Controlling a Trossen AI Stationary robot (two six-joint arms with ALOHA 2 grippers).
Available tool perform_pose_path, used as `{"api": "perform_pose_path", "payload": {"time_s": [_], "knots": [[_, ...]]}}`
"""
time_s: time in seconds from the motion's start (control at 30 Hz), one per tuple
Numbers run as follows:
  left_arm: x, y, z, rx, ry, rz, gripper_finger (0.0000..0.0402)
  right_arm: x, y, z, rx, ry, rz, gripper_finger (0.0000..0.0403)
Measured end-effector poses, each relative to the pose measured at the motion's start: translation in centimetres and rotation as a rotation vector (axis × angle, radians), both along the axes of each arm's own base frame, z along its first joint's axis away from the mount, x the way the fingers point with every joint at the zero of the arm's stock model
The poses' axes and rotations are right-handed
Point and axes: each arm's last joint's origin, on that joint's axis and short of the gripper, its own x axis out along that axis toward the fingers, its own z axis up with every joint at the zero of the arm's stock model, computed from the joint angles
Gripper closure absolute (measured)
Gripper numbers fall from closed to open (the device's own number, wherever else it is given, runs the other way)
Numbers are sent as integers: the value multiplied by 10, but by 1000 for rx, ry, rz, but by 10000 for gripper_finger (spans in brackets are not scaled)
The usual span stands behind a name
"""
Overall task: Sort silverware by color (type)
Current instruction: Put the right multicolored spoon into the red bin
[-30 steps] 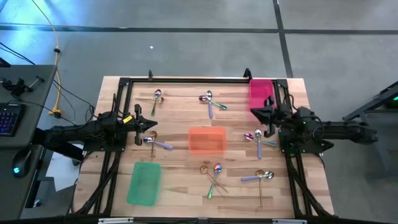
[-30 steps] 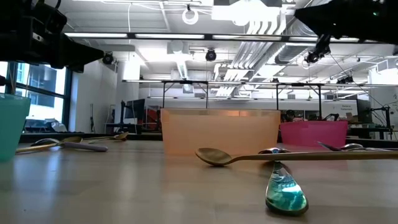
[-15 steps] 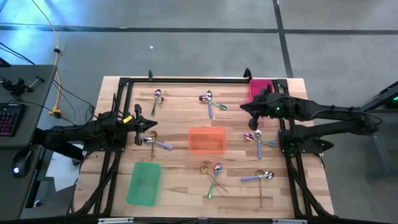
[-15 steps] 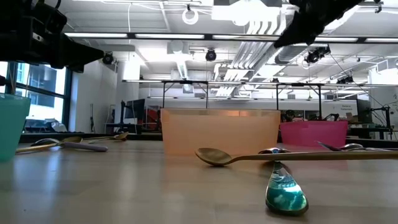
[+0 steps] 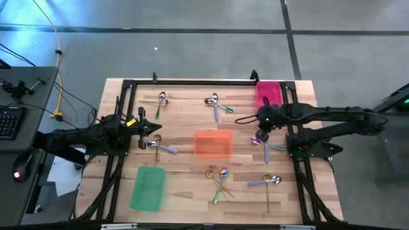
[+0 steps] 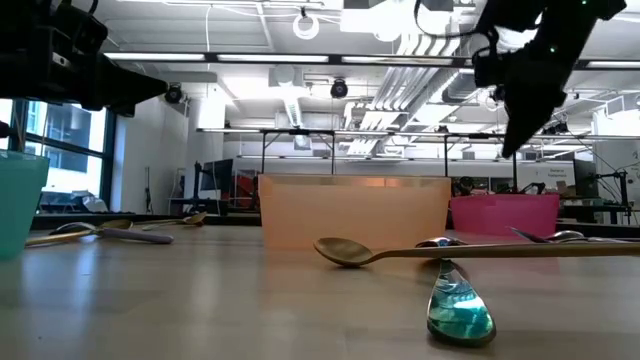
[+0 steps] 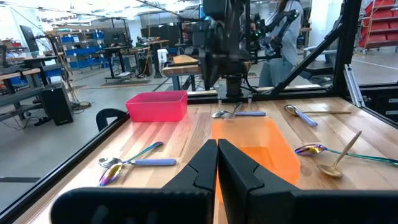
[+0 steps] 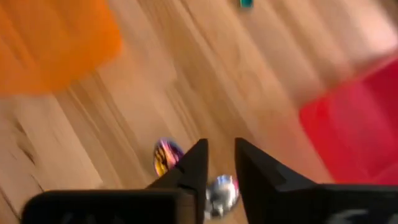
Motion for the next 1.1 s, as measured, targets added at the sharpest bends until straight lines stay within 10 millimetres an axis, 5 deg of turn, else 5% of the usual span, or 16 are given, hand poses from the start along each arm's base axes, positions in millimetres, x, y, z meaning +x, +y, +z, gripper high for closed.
{"api": "perform_pose_path", "payload": {"time_s": [0.2,0.57,1.1], "knots": [[0,0,0,0,0,0,397,9,1,-16,116,102,19,283],[0,0,0,0,0,0,397,25,7,-41,182,246,97,279],[0,0,0,0,0,0,397,12,18,-78,224,267,81,279]]}}
